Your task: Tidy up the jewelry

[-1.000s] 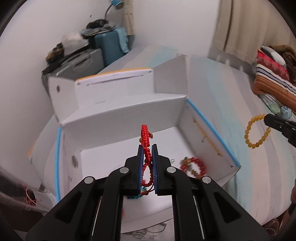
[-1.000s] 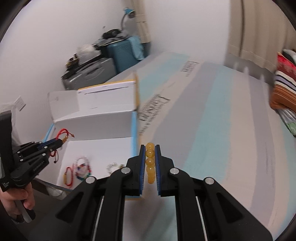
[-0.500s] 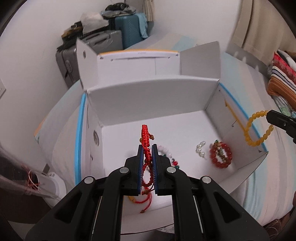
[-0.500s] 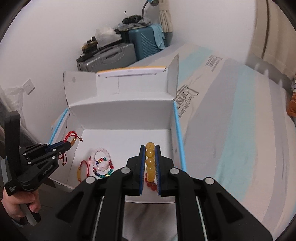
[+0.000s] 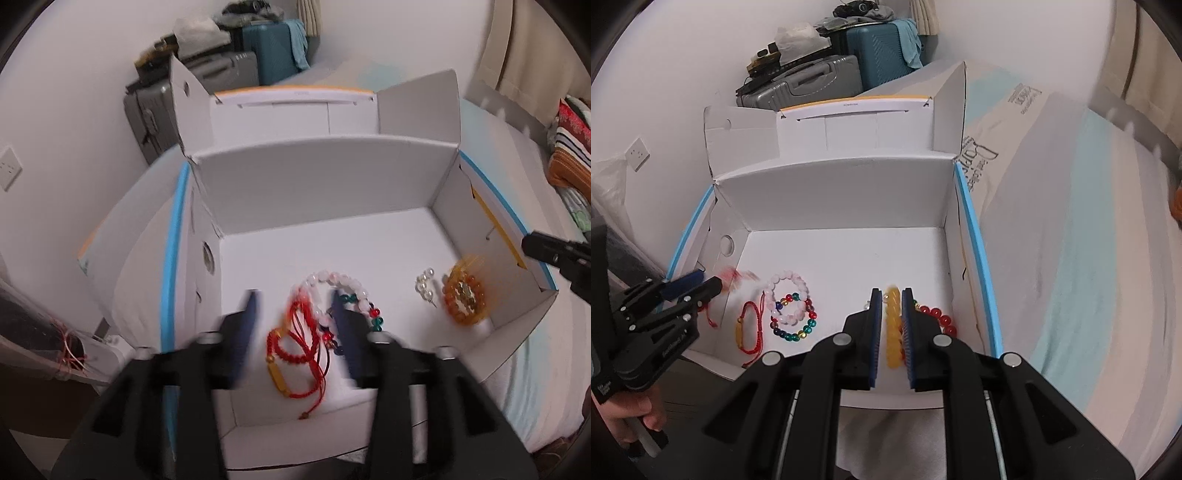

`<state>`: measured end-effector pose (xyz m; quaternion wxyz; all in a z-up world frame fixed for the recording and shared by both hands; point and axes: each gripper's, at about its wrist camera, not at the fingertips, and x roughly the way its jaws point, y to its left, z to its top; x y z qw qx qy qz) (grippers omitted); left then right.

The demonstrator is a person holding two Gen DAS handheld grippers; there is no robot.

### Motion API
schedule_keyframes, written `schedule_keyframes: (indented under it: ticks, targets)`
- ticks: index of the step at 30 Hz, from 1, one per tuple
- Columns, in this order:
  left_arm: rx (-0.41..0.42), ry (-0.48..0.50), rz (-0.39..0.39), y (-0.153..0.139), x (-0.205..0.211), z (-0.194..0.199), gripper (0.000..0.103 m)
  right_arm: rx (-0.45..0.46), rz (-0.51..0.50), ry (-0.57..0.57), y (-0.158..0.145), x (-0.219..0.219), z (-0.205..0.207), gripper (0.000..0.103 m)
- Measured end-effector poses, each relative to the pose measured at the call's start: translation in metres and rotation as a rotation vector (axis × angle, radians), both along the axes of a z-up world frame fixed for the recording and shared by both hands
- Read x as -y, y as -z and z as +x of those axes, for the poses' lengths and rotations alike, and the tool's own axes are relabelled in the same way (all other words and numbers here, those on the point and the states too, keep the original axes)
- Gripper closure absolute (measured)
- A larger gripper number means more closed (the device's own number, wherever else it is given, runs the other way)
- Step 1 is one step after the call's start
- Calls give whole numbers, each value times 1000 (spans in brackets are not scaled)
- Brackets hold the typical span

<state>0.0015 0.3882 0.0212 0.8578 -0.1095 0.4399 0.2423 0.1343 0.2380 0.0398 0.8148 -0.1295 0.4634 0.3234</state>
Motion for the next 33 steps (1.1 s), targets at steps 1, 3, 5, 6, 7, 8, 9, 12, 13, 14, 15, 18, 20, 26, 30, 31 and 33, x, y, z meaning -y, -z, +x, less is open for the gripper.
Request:
schedule_keyframes:
  ticks: [1, 3, 5, 6, 7, 8, 9, 12, 13, 14, 15, 18, 20, 26, 30, 31, 33]
  targets:
    - [15, -3, 9, -2, 2, -2, 45, -1, 3, 7, 1, 1, 0, 90]
    - [33, -2, 6, -6, 4, -4, 36, -5, 18, 13, 0, 5, -1, 71]
    - [49, -13, 6, -10, 7, -8, 27, 17, 26, 24, -3, 9, -5, 56]
    - [55, -16, 9, -12, 8, -9, 26, 26, 30, 26, -5, 10, -7, 51]
    - [64, -14, 13, -15, 11, -11, 22, 40, 35, 30, -8, 12, -9, 49]
    - [70, -15, 15, -17, 13, -12, 19, 48, 38, 31, -10, 14, -11, 41]
    - [76, -16, 16, -19, 16, -14, 14, 63, 46, 32, -13, 17, -15, 34]
    - [104, -16, 19, -25, 24, -22, 7, 103, 75, 45, -23, 27, -24, 19]
    - [109, -15, 24, -26, 28, -25, 6, 112, 88, 50, -26, 31, -26, 17]
    - [114, -13, 27, -28, 32, -28, 6, 117, 104, 55, -28, 36, -29, 13]
    - [118, -14, 27, -28, 34, -30, 6, 121, 120, 61, -30, 41, -31, 11]
    - [127, -20, 24, -32, 43, -39, 6, 140, 140, 79, -33, 54, -40, 7]
    - [128, -16, 21, -32, 48, -44, 6, 158, 147, 81, -34, 60, -47, 7]
    - [138, -38, 21, -32, 63, -64, 6, 188, 125, 66, -30, 74, -70, 7]
    - [137, -51, 8, -30, 71, -77, 6, 195, 103, 55, -22, 82, -84, 7]
    - [135, -53, 23, -30, 75, -82, 6, 190, 103, 56, -20, 84, -87, 7]
    - [140, -53, 42, -30, 81, -87, 6, 200, 85, 61, -15, 89, -93, 7]
